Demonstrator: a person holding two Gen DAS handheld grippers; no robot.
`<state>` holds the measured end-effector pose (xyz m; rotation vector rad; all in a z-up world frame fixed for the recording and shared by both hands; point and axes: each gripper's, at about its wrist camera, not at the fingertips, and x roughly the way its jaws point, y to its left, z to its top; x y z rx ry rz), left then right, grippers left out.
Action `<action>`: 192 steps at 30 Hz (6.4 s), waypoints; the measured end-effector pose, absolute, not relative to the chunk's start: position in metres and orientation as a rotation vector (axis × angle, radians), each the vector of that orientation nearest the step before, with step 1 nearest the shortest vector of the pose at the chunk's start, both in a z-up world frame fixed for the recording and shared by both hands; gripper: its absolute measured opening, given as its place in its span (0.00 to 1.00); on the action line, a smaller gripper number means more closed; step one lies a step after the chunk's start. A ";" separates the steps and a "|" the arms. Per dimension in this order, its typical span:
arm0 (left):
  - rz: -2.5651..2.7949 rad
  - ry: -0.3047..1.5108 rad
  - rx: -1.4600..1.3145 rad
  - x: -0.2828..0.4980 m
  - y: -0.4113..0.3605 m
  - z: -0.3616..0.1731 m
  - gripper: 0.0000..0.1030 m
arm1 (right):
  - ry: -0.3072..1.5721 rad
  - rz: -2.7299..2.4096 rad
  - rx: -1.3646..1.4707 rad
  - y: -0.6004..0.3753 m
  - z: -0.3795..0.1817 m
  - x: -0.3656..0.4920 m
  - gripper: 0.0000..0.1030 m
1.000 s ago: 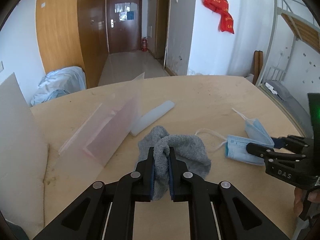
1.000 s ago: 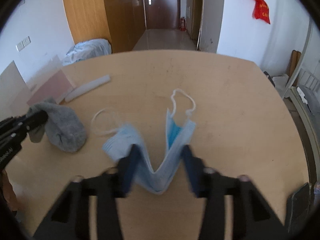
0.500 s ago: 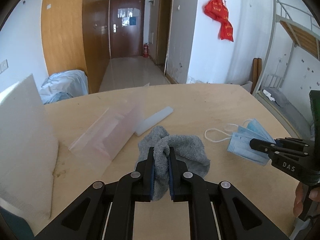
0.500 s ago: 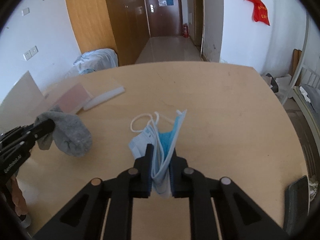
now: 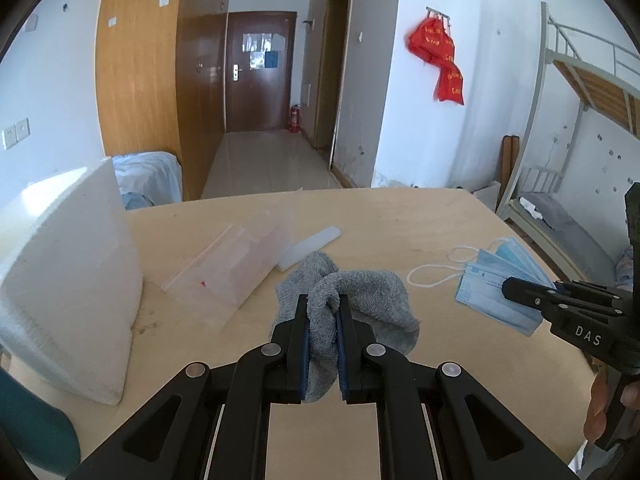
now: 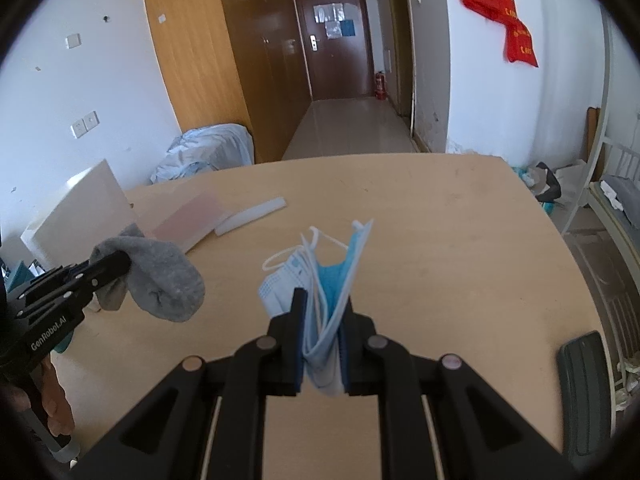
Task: Organize soft objects
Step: 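Carry the sock with the left tool and the mask with the right tool to the foam box, then open the left gripper over the box while the right gripper releases the mask into it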
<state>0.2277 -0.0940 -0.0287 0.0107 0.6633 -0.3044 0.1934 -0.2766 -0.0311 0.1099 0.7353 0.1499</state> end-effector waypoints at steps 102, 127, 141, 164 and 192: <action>0.186 0.392 -0.110 0.189 0.105 0.070 0.11 | 0.503 0.615 -0.130 -0.051 0.059 0.202 0.16; 0.318 0.535 -0.114 0.258 0.109 0.042 0.11 | 0.496 0.599 -0.109 -0.057 0.066 0.200 0.16; 0.340 0.445 -0.082 0.244 0.104 0.050 0.84 | 0.495 0.601 -0.106 -0.061 0.071 0.203 0.16; 0.358 0.431 -0.122 0.186 0.126 0.053 0.85 | 0.509 0.660 -0.134 -0.030 0.070 0.227 0.17; 0.454 0.424 -0.124 0.170 0.155 0.056 0.85 | 0.610 0.716 -0.220 0.049 0.051 0.287 0.17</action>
